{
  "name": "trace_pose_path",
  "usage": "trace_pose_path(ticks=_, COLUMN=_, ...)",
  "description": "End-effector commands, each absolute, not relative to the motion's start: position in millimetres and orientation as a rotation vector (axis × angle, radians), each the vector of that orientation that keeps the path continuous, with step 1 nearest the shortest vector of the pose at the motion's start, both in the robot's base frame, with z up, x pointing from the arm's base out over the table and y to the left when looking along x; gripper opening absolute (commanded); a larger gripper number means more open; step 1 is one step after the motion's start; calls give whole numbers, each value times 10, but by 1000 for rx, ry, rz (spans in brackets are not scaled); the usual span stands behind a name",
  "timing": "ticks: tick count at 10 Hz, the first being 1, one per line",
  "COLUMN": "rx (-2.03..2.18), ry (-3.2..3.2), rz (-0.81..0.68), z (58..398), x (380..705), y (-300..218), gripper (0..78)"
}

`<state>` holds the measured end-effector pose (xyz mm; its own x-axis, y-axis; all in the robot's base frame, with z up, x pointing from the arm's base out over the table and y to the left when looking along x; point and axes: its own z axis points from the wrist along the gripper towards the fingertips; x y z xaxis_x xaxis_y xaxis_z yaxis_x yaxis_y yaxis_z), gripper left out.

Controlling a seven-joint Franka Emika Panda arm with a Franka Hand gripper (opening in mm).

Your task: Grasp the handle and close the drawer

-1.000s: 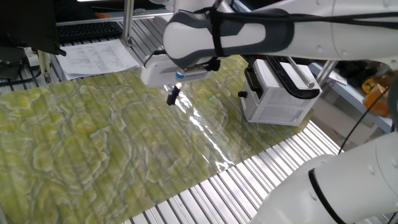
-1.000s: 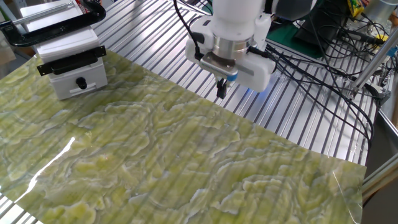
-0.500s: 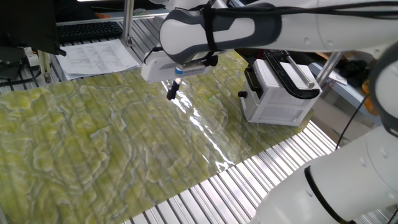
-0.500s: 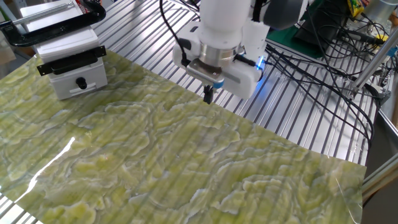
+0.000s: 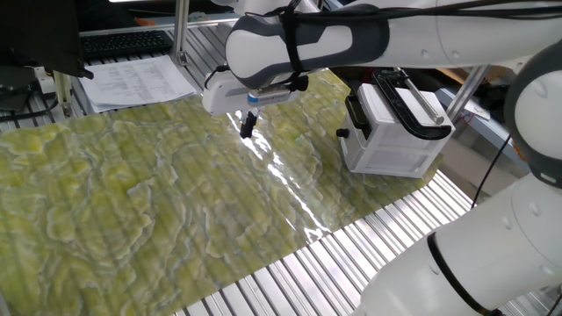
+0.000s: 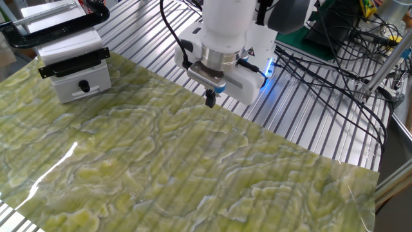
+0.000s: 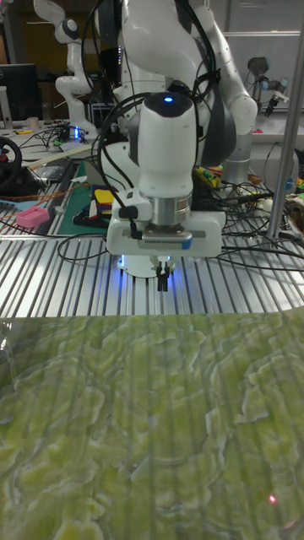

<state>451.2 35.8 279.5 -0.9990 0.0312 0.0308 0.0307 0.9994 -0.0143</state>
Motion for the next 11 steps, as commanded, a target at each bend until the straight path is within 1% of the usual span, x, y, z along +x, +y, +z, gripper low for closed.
trace_pose_path(ticks=1, rx=-51, ry=-3103, rz=38, z=2813, x=4568, y=245, gripper=11)
trace_pose_path(ticks=8, rx=8, ry=-3086, rz=55, z=2818, x=4573, y=245, gripper=11)
trace_pose_path(ticks=10, rx=14, ry=-3047, rz=28, z=3112, x=4936, y=211, gripper=11)
trace_pose_path(ticks=11, rx=10, ry=-3042, rz=20, z=3142, x=4986, y=193, gripper=11)
